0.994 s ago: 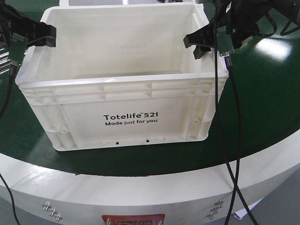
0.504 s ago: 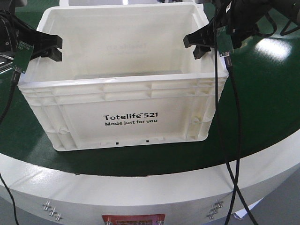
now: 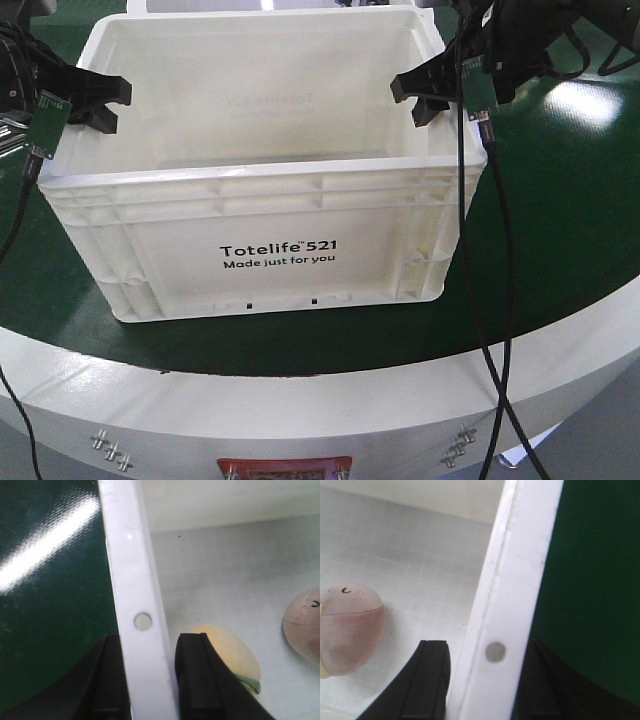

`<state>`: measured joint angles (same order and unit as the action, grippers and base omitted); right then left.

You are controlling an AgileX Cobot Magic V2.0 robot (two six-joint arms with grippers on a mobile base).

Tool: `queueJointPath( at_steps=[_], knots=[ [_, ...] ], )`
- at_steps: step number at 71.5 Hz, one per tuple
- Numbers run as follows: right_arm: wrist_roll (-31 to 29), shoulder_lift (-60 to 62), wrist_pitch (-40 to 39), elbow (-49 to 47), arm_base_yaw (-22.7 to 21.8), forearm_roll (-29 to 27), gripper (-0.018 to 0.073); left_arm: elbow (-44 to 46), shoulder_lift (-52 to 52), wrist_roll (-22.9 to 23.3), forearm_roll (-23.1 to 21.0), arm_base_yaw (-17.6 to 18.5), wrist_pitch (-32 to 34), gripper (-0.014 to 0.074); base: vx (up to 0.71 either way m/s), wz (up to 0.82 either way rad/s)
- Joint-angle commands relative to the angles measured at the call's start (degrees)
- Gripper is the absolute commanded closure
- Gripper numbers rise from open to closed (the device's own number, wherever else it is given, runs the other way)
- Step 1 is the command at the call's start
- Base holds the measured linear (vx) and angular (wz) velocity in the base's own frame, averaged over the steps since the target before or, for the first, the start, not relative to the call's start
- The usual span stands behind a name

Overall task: Place moving items into box and shelve
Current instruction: 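Close both grippers on the crate rims, then lift the crate with both grippers toward the robot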

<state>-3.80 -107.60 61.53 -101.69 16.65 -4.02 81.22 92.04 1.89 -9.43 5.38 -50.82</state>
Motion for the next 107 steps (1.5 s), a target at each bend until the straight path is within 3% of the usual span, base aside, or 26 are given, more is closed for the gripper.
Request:
queueJointPath(
  at_steps=[1,33,53,88,107],
  knots=[
    [0.81,3.09,-3.85,-1.92,0.18,-1.41,0.0571,1.21,-1.7,-1.24,-1.4,0.14,-0.1,0.0624,0.0,0.0],
    [-0.07,4.26,-5.84,-2.26,0.18,-1.73,0.0571,1.25,-2.7,-1.89,-1.88,0.14,2.35,0.0619,0.0,0.0],
    [-1.08,5.02,-0.77,-11.08,0.18,-5.51,0.0571,5.86,-5.62,-1.89,-2.58,0.14,0.8,0.0619,0.0,0.0],
    [-1.08,7.76,4.75,-15.65,0.18,-7.11,0.0571,15.35,-6.62,-1.89,-7.04,0.14,-7.21,0.0617,0.0,0.0],
    [-1.08,10.06,7.25,-15.65,0.18,-9.82,0.0571,15.35,-8.23,-3.08,-13.02,0.14,-8.31,0.0617,0.0,0.0]
  ],
)
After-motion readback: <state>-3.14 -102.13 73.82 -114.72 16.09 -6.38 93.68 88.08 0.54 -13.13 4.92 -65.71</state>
